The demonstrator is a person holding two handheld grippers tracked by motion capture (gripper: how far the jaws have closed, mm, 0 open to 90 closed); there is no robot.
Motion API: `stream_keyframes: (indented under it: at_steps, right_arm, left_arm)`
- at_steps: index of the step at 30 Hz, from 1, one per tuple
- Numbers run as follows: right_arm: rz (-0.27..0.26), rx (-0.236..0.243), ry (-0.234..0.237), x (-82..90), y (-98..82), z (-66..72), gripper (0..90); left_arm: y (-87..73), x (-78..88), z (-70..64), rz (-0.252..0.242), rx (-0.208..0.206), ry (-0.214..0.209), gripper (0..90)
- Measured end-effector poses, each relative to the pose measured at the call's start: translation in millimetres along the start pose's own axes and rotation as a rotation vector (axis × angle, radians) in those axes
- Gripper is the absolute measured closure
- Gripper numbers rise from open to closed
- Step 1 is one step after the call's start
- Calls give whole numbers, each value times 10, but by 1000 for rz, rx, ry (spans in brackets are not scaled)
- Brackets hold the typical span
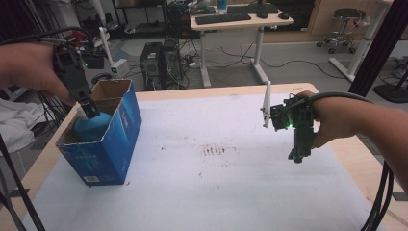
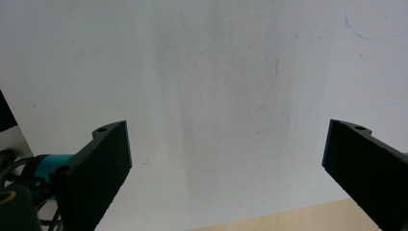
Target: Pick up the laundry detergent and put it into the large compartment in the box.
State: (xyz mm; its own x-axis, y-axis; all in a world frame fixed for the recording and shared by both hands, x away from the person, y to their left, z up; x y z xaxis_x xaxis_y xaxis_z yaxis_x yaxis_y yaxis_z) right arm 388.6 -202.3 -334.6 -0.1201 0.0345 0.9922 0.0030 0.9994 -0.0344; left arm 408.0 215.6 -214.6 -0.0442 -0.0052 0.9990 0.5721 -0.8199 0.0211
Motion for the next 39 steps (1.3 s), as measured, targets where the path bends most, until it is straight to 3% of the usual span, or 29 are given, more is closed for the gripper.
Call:
stream_keyframes:
  at_steps: [7,16,22,27,33,39]
  right_arm:
    - [4,-2,-5,33,1,-12,22]
    - [3,5,-8,34,20,-9,22]
    - [-1,6,-7,41,21,-6,22]
    - [3,-1,-2,40,20,2,22]
    - [2,-2,-4,47,11,2,22]
    - [-2,1,-5,53,-2,-10,22]
  left_arm:
    - [177,42,-229,1,-110,3,41]
    - [379,38,-472,3,-202,-9,16]
    - [535,-80,-660,9,-333,-10,16]
    - [664,-234,-807,0,-422,-37,16]
    - [791,-453,-915,44,-463,-40,16]
    - [835,-493,-907,33,-461,-48,17]
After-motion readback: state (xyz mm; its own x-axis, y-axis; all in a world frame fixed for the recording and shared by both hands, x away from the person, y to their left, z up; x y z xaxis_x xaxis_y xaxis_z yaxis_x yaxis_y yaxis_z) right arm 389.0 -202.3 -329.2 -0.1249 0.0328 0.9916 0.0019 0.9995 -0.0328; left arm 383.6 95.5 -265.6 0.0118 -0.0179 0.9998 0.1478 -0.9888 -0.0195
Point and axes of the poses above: each handheld gripper's, and its own axes: x roughly backward along the jaws, y roughly out of its top, z roughly to its left, the point moved 1 cm from there along -x, roughly forward along the jaws, and after that the axes turned 4 degrees about x, right-handed, at the moved point
